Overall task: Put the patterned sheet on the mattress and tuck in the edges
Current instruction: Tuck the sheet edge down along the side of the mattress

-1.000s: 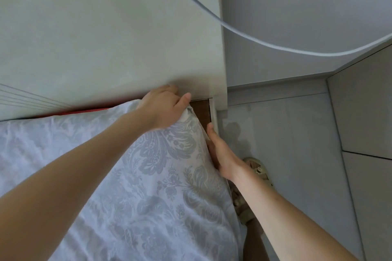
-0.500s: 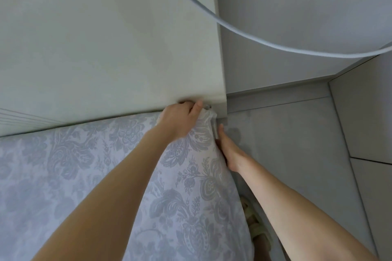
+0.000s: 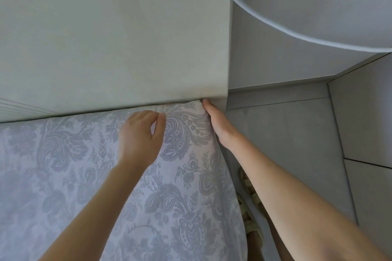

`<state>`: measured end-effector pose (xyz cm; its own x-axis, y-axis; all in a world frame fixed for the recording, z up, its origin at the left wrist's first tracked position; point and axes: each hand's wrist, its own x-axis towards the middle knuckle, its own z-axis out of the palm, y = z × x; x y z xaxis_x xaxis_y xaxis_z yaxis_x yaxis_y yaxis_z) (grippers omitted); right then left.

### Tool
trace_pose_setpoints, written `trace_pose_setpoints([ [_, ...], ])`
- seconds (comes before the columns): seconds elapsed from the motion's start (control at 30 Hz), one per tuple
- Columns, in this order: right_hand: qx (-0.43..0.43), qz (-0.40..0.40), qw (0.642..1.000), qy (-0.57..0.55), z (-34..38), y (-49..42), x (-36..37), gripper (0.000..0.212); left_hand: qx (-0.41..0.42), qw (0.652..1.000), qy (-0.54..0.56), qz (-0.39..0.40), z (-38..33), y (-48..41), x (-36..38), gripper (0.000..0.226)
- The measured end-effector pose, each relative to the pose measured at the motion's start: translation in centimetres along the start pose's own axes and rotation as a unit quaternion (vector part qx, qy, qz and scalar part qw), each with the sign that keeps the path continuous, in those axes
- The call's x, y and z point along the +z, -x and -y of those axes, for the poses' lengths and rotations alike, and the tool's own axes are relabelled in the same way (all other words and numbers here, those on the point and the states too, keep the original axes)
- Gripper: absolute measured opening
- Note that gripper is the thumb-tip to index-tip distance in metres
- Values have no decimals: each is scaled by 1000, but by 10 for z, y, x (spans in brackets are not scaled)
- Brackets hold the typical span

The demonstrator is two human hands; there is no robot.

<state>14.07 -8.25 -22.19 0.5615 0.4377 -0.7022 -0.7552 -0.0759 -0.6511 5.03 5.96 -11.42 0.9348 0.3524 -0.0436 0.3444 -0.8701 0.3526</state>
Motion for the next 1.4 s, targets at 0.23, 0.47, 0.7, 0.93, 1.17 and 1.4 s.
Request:
trace_pose_setpoints([
  [0.23, 68, 77, 995, 6, 9, -18, -14, 31, -43, 987, -14, 156, 11, 7, 31, 60],
  [0.47, 29, -52, 980, 192, 11, 4, -7, 55, -114, 968, 54, 218, 16, -6, 38, 45],
  [0.7, 17, -175, 984, 7, -33, 61, -40, 41, -110, 976, -69, 172, -10, -21, 17, 36],
  [0.93, 73, -71, 993, -58, -102, 121, -33, 41, 357, 918, -88, 152, -52, -27, 36, 38],
  [1.17, 23, -82, 995, -48, -126, 144, -18, 47, 401, 729, -357, 425, -84, -53, 96, 30],
  [1.4, 39, -44, 990, -129, -125, 132, -18, 74, 380, 633, -487, 467, -102, -50, 118, 57],
])
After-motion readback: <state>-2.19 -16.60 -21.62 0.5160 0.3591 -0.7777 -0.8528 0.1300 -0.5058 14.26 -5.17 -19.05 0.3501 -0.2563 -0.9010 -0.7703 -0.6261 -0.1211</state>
